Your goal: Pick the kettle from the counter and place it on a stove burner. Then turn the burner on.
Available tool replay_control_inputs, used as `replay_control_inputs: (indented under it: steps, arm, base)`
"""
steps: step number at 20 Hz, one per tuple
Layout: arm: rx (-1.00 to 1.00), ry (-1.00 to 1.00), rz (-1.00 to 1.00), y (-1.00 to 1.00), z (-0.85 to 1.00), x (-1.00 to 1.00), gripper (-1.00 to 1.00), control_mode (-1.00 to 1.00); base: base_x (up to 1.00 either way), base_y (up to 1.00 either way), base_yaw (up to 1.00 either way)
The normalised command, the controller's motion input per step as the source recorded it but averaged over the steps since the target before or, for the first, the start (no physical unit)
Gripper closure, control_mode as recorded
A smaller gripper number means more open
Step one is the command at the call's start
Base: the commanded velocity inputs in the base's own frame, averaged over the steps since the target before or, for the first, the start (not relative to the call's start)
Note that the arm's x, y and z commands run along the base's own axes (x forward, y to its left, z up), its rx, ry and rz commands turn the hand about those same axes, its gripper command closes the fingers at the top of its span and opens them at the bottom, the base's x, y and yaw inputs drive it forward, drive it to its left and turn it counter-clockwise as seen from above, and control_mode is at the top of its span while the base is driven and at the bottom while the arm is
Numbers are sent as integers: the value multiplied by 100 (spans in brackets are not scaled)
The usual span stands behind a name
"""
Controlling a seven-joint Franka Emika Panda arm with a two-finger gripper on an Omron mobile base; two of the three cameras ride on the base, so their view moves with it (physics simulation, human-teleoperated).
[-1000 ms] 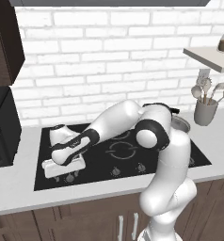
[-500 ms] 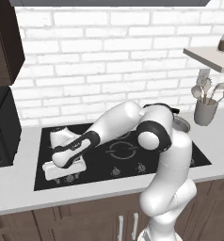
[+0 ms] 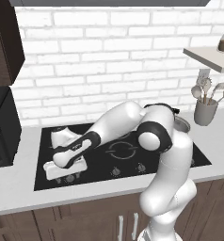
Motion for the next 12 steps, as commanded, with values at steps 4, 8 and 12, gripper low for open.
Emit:
replay_control_inputs:
  steps: [4,8,12]
  arm:
    - [0,-2,0,-16,0,-1,-100,-100]
    - [0,0,0,0,0,0,-100,-100]
    - [0,0,0,0,0,0,100,-100]
  base:
    - [0,0,0]
    - [0,0,0]
    - [0,0,0]
